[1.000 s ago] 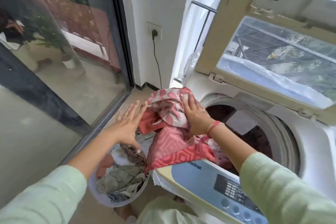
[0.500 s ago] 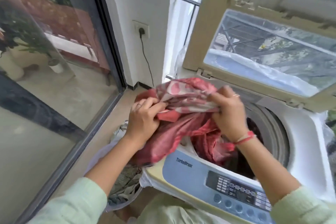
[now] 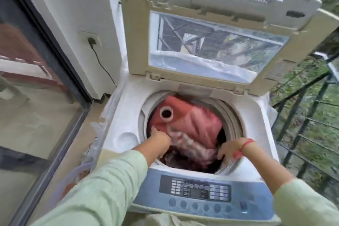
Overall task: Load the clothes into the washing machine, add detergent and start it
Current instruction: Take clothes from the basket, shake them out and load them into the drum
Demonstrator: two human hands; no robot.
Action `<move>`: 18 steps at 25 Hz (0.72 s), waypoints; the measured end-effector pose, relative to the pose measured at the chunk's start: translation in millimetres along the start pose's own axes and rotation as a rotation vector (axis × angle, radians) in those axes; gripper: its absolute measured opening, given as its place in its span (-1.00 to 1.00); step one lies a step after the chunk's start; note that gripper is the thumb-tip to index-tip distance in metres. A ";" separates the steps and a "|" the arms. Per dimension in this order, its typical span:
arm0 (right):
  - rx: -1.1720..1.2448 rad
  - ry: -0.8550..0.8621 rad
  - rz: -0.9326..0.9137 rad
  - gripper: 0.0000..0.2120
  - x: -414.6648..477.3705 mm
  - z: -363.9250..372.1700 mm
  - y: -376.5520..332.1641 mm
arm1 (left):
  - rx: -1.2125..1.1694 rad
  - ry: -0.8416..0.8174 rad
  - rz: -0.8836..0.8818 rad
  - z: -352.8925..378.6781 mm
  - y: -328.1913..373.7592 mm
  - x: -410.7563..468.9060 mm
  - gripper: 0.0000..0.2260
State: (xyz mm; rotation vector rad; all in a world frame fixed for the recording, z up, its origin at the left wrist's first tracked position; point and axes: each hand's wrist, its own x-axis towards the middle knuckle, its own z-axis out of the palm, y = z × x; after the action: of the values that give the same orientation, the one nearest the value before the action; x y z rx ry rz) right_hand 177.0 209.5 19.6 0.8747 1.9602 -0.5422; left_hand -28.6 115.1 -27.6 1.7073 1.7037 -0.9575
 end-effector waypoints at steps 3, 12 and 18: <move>0.102 0.371 -0.043 -0.64 21.4 -0.8 5.3 | -0.080 0.080 0.045 9.3 -8.2 9.6 -0.54; 0.520 0.805 -0.402 -0.72 14.2 -35.6 -81.7 | -0.684 1.155 -0.163 45.8 -84.9 -106.5 -0.68; 0.705 0.903 -0.844 -0.78 -16.6 -47.1 -230.8 | -0.937 1.307 -0.654 185.8 -147.1 -196.9 -0.56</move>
State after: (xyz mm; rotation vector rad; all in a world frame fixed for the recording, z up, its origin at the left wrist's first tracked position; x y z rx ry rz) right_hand -17.6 83.7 64.8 0.7041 3.0515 -1.6096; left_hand -184.6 -143.8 32.1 1.0266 2.8572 1.0161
